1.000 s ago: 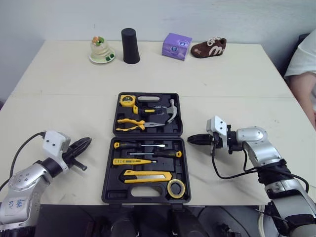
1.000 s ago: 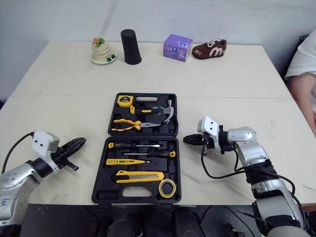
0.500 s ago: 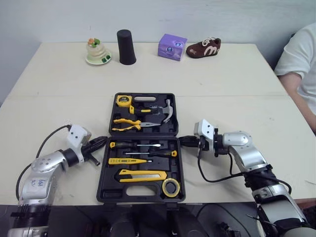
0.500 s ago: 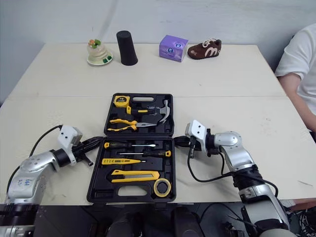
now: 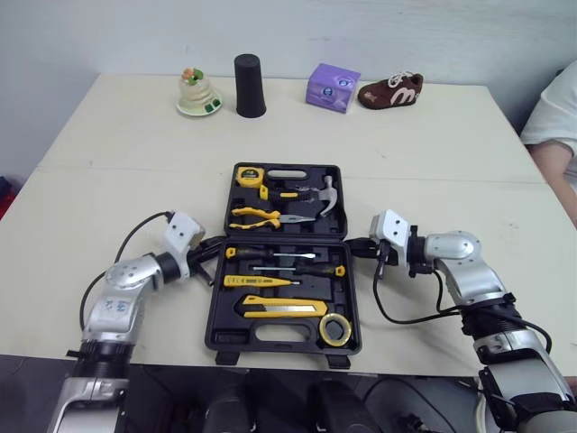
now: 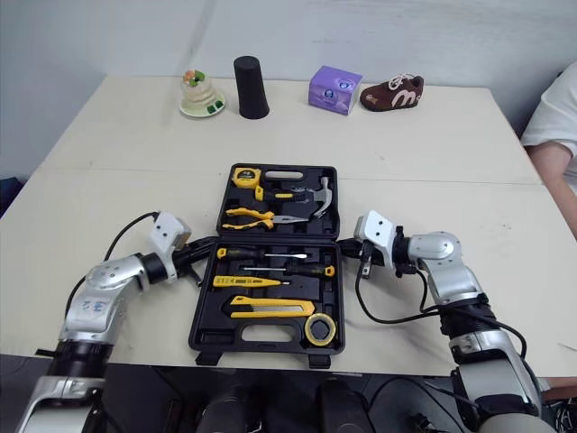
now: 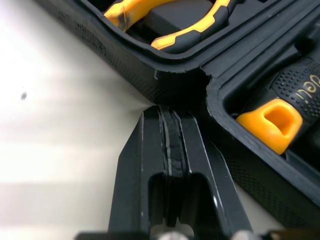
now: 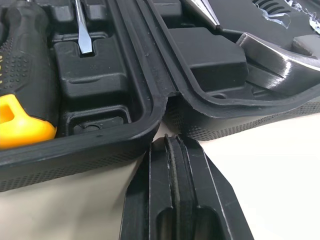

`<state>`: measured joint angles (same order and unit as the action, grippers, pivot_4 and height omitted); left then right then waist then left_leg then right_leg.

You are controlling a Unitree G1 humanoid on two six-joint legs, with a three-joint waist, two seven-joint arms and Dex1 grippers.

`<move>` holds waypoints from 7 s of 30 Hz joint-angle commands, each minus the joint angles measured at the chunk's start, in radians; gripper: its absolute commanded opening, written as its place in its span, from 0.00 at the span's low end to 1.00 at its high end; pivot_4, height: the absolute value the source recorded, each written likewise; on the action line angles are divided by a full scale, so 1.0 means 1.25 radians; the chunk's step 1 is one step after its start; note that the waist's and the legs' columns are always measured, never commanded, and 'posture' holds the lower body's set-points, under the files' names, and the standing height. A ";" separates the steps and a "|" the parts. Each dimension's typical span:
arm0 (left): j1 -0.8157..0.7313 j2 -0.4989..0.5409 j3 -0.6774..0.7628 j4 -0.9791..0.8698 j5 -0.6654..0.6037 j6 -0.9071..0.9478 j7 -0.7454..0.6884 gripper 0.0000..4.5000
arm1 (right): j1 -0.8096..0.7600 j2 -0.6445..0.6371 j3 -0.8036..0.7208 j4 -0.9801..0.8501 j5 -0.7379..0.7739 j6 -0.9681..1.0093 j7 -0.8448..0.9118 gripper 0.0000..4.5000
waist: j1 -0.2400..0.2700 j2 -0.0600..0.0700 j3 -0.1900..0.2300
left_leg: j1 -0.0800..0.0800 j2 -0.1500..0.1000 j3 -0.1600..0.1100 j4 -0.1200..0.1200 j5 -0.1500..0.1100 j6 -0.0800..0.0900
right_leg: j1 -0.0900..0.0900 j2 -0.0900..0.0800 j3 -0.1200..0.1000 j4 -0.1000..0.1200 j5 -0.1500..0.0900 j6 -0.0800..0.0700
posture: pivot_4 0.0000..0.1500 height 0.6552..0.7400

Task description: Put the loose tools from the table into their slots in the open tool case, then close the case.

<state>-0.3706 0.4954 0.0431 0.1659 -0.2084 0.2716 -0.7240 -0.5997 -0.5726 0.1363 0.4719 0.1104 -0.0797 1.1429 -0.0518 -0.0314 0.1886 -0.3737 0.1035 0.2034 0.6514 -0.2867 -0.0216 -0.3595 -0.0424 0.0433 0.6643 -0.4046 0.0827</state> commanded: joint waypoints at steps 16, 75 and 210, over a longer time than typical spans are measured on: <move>0.114 0.001 0.091 -0.132 0.013 0.051 0.119 0.22 | 0.039 -0.038 -0.098 0.028 0.048 0.116 -0.057 0.07 | -0.005 0.000 0.000 | 0.001 0.001 0.000 0.000 0.000 0.000 | 0.001 0.000 0.000 0.000 0.000 0.000 | 1.00 1.00; -0.331 -0.010 0.060 -0.068 -0.124 0.794 0.397 0.51 | -0.337 0.152 -0.149 -0.094 0.154 1.132 -0.619 0.73 | -0.031 0.001 0.000 | -0.025 0.002 0.001 0.011 0.004 -0.003 | -0.033 0.003 0.000 0.025 -0.001 -0.001 | 1.00 1.00; -0.414 -0.192 -0.270 0.034 0.023 0.047 -0.114 0.00 | 0.459 -0.102 -0.182 -0.540 0.203 0.253 -0.184 0.01 | -0.007 -0.004 0.000 | -0.001 0.000 -0.002 0.008 -0.001 -0.004 | -0.009 0.013 0.014 0.014 0.001 0.001 | 1.00 1.00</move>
<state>-0.8464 0.2793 -0.2813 0.1654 -0.2066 0.3547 -0.8748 -0.0252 -0.7019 -0.0570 -0.1658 0.3439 0.2364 0.9253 -0.0610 -0.0363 0.1889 -0.3744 0.1030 0.1990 0.6610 -0.2878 -0.0278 -0.3704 -0.0255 0.0614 0.6817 -0.4032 0.0838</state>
